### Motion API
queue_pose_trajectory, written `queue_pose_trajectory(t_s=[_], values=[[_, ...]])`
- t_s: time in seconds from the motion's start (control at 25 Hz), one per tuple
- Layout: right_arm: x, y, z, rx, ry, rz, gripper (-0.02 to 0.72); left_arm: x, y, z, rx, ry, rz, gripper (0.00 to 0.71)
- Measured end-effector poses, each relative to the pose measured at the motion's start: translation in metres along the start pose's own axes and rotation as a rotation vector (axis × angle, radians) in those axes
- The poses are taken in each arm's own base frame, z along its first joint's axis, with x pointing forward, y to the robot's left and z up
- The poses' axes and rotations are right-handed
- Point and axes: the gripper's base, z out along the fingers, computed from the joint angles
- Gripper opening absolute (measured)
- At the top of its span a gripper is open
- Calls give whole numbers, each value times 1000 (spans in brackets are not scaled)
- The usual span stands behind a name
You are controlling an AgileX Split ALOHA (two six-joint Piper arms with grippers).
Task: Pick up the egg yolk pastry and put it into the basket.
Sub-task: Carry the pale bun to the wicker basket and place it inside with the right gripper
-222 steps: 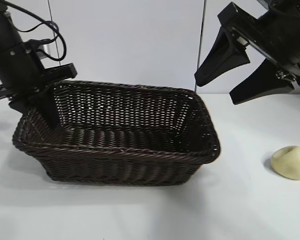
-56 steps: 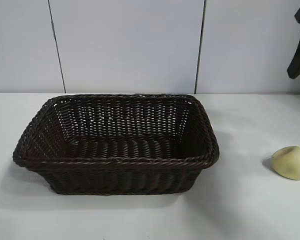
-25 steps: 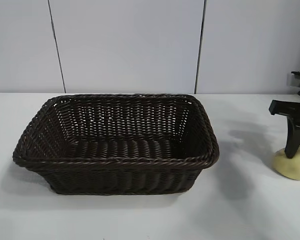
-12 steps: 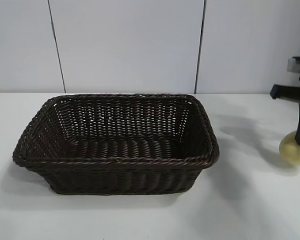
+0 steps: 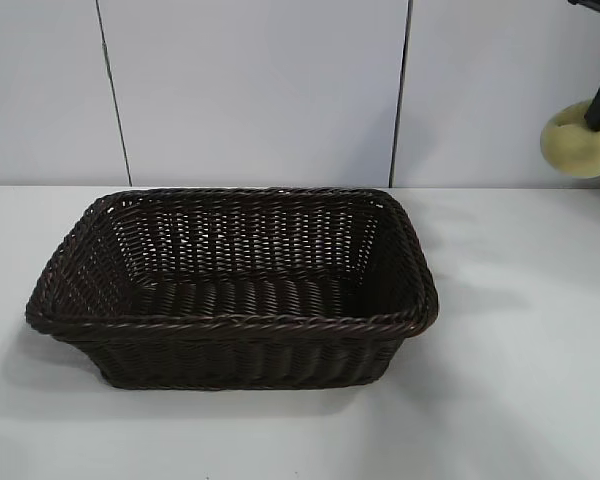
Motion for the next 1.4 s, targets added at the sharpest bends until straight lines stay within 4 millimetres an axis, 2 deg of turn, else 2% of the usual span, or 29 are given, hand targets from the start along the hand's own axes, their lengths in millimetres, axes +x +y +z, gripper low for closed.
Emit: queue_pose_trajectory(t_s=[0.12,0.24,0.36,0.6,0.84,0.96,1.08,1.4], values=[[2,13,4,-9,12,-39,22,0,0,0,0,0,0,605],[7,43,11,-35,21,-123,22,0,0,0,0,0,0,605],[16,80,19,-73,18,-204,22,0,0,0,0,0,0,605],[48,156,31,-164,11,-345,22,0,0,0,0,0,0,605],[75,209,37,-254,-42,-430,22,0,0,0,0,0,0,605],[78,218,48,-266,-47,-420,22,0,0,0,0,0,0,605],[74,220,68,-257,-37,-393,22,0,0,0,0,0,0,605],[71,220,148,-241,24,-283,22,0,0,0,0,0,0,605]])
